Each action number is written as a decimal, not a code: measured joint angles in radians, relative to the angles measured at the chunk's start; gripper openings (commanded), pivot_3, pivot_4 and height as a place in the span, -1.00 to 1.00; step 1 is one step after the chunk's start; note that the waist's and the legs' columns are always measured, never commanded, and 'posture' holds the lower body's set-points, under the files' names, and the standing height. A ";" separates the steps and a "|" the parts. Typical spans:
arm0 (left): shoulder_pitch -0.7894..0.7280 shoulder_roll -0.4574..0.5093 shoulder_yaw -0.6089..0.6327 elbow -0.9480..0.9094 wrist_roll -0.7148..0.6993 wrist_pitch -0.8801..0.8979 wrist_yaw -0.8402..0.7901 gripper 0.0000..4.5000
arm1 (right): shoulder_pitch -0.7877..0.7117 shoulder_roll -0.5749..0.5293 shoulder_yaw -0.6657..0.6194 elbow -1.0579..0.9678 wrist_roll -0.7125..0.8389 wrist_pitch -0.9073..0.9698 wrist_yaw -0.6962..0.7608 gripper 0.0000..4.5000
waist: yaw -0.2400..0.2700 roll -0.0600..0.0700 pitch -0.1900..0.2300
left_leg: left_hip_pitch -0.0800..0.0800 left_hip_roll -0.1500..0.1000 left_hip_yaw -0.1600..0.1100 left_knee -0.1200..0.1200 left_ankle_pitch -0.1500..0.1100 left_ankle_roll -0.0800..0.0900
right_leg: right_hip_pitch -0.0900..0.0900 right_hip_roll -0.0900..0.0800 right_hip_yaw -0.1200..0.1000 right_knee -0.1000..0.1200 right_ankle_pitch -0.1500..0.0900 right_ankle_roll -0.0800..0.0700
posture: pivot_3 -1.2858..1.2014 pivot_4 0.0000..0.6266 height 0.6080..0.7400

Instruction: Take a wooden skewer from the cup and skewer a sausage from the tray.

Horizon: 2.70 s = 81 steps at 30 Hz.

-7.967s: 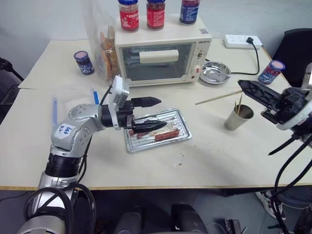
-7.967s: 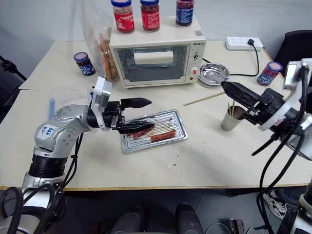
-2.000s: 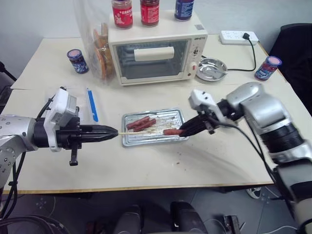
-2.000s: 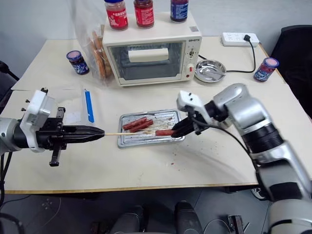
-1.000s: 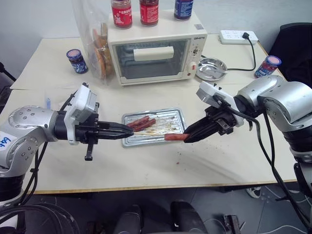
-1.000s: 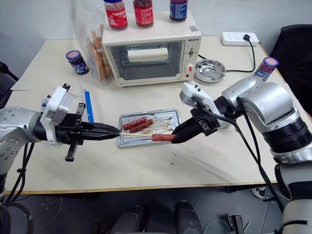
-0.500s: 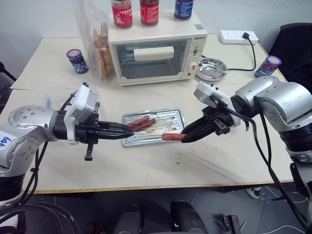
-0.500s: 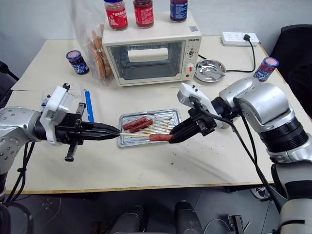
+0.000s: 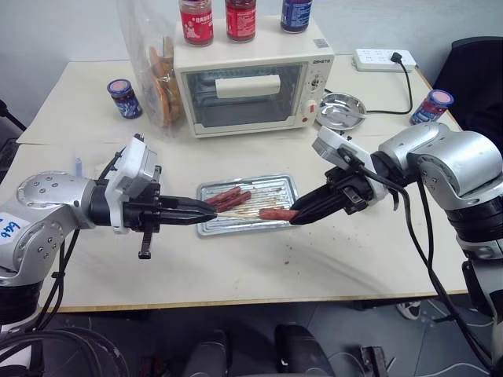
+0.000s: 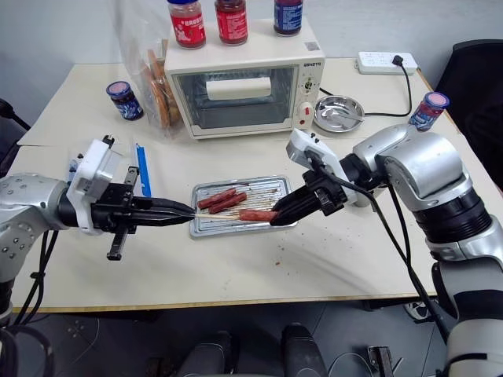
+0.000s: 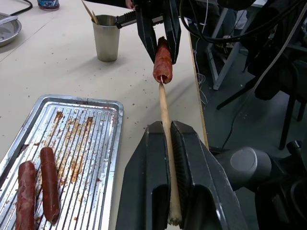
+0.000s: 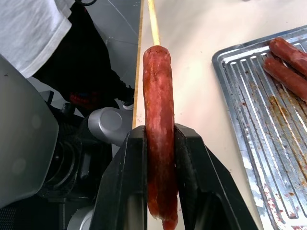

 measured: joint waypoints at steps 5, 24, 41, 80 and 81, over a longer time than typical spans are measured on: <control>-0.006 0.008 0.008 0.017 0.000 0.000 -0.007 -1.00 | 0.011 0.000 0.000 0.044 -0.030 -0.028 0.003 -0.65 | 0.000 0.000 0.000 | 0.000 0.000 0.000 0.000 0.000 0.000 | 0.000 0.000 0.000 0.000 0.000 0.000 | 0.03 -0.52 1.00; -0.035 -0.004 0.001 0.015 -0.001 0.001 0.005 -1.00 | 0.019 0.022 -0.015 0.027 -0.003 0.036 -0.001 -0.65 | 0.000 0.000 0.000 | 0.000 0.000 0.000 0.000 0.000 0.000 | 0.000 0.000 0.000 0.001 0.000 0.000 | 0.03 -0.52 1.00; -0.034 0.018 0.013 0.019 -0.001 0.003 0.004 -1.00 | 0.002 0.031 -0.041 0.031 0.013 0.057 -0.008 -0.65 | 0.000 0.000 0.000 | 0.000 0.000 0.000 0.001 0.000 0.000 | 0.000 0.000 0.000 0.001 0.000 0.000 | 0.03 -0.52 1.00; -0.029 0.014 0.014 0.019 -0.003 0.003 0.006 -1.00 | 0.004 0.037 -0.050 0.032 0.004 0.046 -0.016 -0.65 | 0.000 0.000 0.000 | 0.000 0.000 0.000 0.001 0.000 0.000 | -0.001 0.000 0.000 0.001 0.000 0.000 | 0.03 -0.52 1.00; -0.036 0.007 0.014 0.019 -0.004 0.004 0.007 -1.00 | 0.004 0.042 -0.055 0.032 0.007 0.054 -0.021 -0.65 | 0.000 0.000 0.000 | 0.000 0.000 0.000 0.001 0.000 0.000 | -0.001 0.000 0.000 0.001 0.000 0.000 | 0.03 -0.52 1.00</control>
